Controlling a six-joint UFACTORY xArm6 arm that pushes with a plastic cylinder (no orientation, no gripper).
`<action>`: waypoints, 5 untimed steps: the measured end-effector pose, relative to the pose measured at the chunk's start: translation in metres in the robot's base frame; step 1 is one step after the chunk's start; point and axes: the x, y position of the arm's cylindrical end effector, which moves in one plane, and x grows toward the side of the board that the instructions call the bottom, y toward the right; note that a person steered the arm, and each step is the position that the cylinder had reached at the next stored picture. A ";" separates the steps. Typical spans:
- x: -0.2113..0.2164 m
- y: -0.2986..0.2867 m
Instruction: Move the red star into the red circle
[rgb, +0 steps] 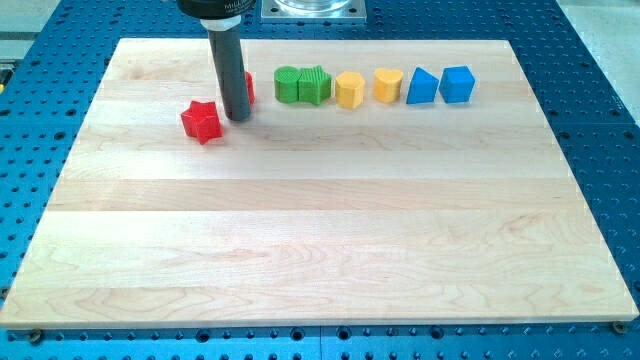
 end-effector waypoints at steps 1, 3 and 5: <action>0.000 -0.001; 0.060 0.029; 0.143 -0.029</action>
